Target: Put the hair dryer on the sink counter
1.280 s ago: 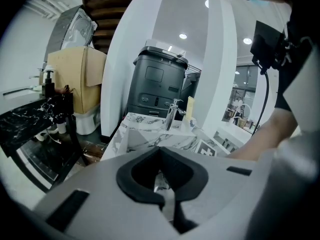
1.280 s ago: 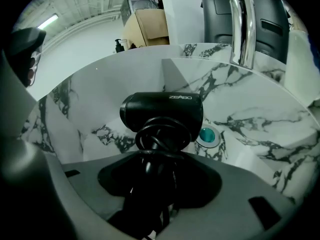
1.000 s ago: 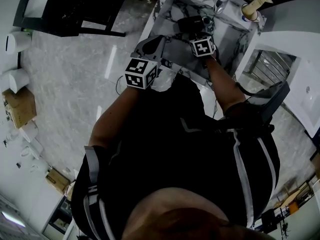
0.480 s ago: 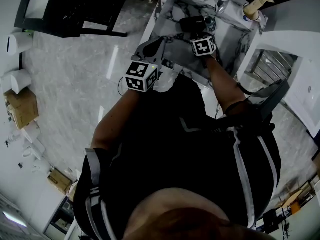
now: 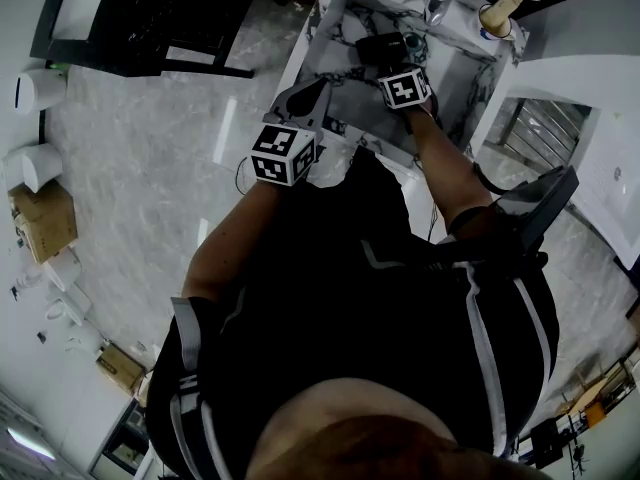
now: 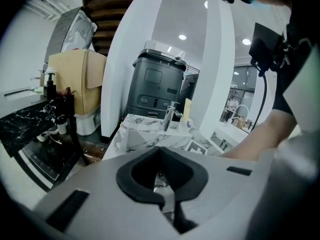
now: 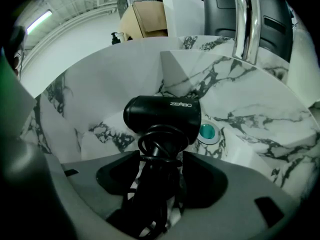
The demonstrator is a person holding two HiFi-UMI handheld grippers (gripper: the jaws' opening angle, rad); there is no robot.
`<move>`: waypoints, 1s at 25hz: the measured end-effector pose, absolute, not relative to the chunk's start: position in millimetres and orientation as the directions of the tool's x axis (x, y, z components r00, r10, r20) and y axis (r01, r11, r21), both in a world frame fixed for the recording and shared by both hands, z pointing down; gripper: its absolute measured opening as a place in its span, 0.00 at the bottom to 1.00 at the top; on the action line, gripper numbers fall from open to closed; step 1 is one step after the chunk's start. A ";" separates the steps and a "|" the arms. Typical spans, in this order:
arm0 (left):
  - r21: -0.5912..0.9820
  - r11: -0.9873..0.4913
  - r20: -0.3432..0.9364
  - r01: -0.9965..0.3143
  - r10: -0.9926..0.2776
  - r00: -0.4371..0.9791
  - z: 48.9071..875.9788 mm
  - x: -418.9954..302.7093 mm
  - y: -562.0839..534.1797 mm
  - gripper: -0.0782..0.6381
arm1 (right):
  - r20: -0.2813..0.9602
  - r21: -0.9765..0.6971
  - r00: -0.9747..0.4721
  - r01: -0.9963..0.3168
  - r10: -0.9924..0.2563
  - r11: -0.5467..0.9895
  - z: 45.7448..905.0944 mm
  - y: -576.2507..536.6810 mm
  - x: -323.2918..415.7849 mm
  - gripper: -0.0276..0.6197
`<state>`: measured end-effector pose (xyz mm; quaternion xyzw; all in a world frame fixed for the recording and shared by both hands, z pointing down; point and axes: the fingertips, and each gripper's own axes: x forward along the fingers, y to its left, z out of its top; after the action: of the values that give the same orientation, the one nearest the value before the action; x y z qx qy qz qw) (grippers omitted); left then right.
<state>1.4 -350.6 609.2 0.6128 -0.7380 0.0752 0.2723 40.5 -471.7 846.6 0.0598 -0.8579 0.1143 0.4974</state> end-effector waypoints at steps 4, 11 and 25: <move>0.226 0.194 0.490 -0.955 -0.870 -0.061 601.2 6.4 -351.8 0.11 | 0.844 -0.120 -0.535 -0.246 -0.031 0.962 817.9 -477.8 38.4 0.45; 0.225 0.083 0.442 -0.971 -0.897 0.026 575.0 14.9 -351.6 0.11 | 0.784 -0.078 -0.598 -0.363 -0.168 0.928 757.0 -488.7 47.7 0.44; 0.171 -0.098 0.206 -0.980 -0.969 0.133 481.0 -3.8 -323.8 0.11 | 0.567 -0.029 -0.712 -0.520 -0.415 0.854 591.0 -451.4 71.9 0.22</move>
<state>-3.8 -323.8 481.0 0.7407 -0.6581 0.0203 0.1337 71.9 -451.4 591.0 0.2540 -0.9203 0.0934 0.2824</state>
